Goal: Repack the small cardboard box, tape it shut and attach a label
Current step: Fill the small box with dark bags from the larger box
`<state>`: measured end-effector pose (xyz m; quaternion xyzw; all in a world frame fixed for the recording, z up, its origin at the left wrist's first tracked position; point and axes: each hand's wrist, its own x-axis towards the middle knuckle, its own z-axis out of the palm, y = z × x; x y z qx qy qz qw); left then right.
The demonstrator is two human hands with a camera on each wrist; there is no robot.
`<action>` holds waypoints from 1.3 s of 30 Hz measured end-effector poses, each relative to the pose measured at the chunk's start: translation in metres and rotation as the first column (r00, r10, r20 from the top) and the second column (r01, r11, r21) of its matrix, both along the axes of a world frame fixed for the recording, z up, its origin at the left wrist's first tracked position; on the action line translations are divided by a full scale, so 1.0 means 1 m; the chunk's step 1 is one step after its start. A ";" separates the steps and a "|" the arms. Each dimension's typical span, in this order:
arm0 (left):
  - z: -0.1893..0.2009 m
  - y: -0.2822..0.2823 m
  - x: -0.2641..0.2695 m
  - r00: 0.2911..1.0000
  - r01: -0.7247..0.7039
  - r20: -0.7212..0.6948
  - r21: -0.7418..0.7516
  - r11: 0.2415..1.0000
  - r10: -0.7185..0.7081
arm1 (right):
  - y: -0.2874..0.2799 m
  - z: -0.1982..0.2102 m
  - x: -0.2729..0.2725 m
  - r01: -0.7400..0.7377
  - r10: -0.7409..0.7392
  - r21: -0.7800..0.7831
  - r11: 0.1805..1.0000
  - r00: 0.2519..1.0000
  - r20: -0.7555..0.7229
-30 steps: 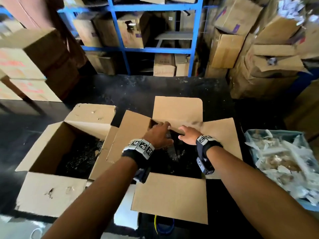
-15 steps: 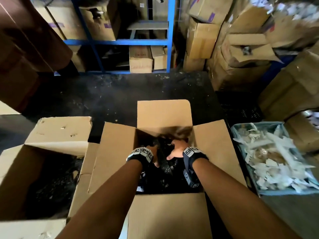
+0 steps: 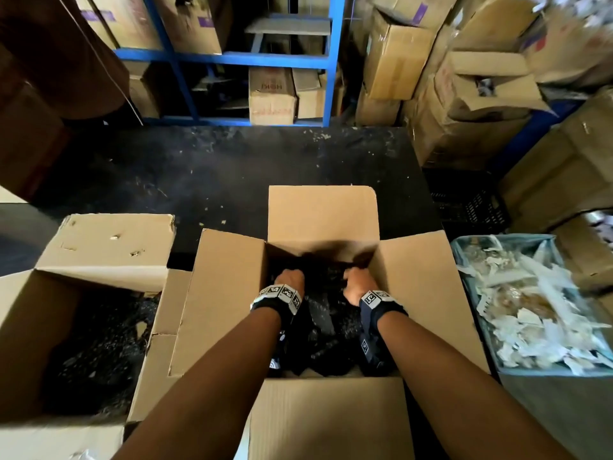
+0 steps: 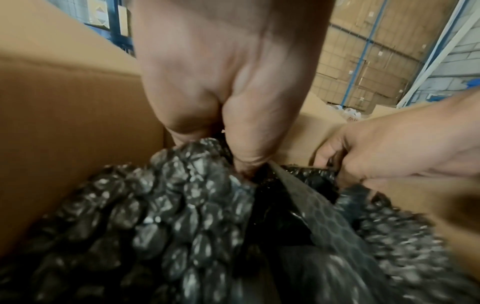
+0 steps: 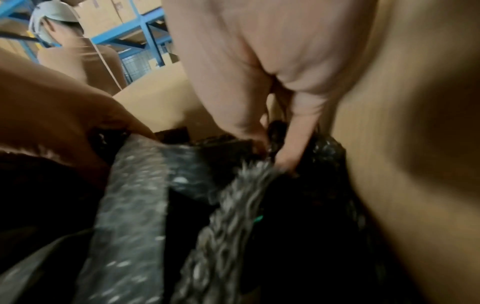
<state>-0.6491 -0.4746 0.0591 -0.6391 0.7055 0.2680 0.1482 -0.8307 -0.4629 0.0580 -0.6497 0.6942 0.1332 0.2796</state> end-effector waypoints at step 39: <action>0.044 0.066 0.003 0.980 0.187 -0.053 -0.059 0.981 -0.190 | 0.117 0.112 -0.098 0.172 -0.122 -0.381 0.909 0.981 0.151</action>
